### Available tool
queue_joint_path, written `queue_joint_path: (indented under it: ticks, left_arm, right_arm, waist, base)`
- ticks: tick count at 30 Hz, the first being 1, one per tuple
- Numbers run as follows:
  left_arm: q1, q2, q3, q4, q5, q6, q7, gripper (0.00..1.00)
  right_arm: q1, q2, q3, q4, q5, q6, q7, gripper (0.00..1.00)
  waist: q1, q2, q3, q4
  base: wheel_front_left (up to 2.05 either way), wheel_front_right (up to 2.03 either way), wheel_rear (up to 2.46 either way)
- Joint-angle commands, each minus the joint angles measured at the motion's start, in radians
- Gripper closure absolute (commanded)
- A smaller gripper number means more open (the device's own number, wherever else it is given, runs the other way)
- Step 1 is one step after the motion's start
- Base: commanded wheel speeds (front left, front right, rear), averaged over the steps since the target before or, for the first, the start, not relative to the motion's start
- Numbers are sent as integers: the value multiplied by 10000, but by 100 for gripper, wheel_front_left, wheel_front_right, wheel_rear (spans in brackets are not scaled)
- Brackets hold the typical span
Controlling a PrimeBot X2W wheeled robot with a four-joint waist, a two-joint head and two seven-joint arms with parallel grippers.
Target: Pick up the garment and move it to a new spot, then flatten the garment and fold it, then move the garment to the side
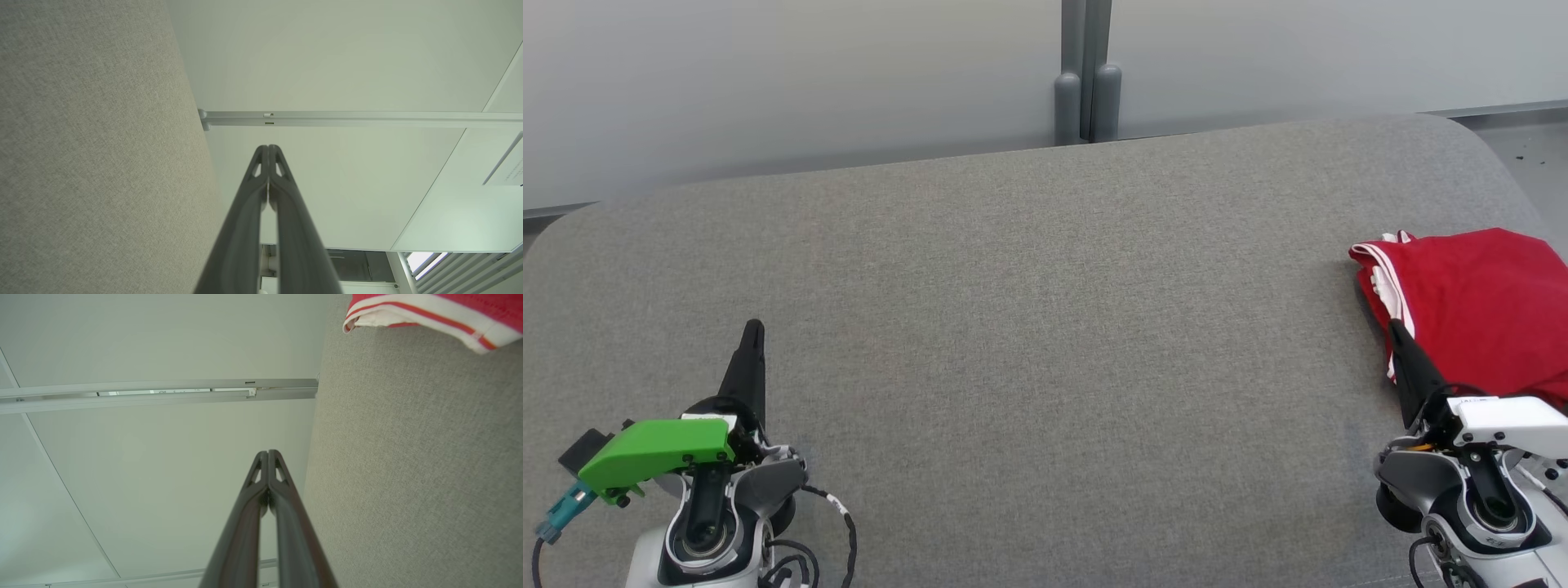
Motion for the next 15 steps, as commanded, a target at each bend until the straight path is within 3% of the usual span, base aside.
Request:
queue_joint_path:
  ticks: [1,15]
  left_arm:
    - [-59,-5,50,7,32,-36,5,100]
    - [-57,-7,54,2,37,-34,9,100]
  right_arm:
    - [-89,-60,30,-35,65,7,-69,100]
    - [-97,-170,164,-89,168,6,-172,100]
  waist:
    - [0,0,0,0]
    - [0,0,2,1]
  base:
    - [0,0,0]
    - [0,0,0]
